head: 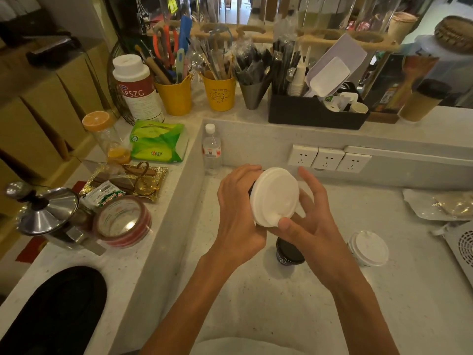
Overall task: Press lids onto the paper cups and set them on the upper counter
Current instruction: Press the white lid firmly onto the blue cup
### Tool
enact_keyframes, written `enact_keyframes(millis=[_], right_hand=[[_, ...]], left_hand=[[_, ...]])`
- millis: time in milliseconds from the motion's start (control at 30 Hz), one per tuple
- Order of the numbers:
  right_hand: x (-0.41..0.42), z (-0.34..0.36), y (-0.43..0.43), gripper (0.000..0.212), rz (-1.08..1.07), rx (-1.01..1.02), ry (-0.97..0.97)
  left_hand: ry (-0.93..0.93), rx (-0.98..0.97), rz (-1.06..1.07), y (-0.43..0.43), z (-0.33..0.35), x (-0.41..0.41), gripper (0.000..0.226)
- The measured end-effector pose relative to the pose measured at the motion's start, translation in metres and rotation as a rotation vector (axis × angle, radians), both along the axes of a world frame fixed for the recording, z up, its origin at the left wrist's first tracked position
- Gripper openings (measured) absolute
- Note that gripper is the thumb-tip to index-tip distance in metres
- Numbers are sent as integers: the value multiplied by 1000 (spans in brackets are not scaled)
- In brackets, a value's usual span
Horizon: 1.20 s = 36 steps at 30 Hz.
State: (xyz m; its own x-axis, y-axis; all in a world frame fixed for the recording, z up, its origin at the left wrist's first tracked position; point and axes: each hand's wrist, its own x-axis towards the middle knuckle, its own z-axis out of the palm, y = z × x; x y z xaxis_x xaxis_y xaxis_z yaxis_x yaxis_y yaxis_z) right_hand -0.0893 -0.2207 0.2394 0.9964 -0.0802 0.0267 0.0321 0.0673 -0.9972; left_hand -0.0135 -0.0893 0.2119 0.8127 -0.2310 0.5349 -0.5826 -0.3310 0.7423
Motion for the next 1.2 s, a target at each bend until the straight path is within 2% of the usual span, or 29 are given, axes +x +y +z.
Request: enact_keyframes(millis=[267, 333, 400, 500, 567, 700, 867, 1000, 1100, 1167, 1200], right_hand=[[6, -2, 4, 78, 77, -42, 58], [9, -5, 7, 77, 92, -67, 73], [11, -10, 13, 75, 151, 16, 113], [13, -18, 24, 71, 106, 126, 160], [13, -23, 30, 69, 46, 61, 159], [17, -26, 34, 70, -4, -66, 133], [33, -24, 34, 69, 2, -145, 146], [52, -23, 28, 68, -6, -219, 139], [65, -34, 7, 68, 54, -227, 239], [66, -49, -13, 62, 61, -197, 341], [64, -60, -23, 57, 30, -257, 360]], left_hand=[[12, -187, -14, 6, -5, -7, 65], [75, -213, -33, 12, -12, -5, 78], [137, -202, -28, 17, -21, -7, 93], [180, -247, 34, 15, -33, -17, 82], [221, -273, 68, 12, -36, -20, 76], [232, -311, 76, 10, -40, -17, 85], [386, -391, 70, 2, -42, -6, 85], [432, -438, 55, -5, -41, 7, 88], [524, -374, -27, -7, -55, 22, 92], [613, -354, -21, -5, -82, 31, 94], [669, -363, -6, -5, -97, 34, 96]])
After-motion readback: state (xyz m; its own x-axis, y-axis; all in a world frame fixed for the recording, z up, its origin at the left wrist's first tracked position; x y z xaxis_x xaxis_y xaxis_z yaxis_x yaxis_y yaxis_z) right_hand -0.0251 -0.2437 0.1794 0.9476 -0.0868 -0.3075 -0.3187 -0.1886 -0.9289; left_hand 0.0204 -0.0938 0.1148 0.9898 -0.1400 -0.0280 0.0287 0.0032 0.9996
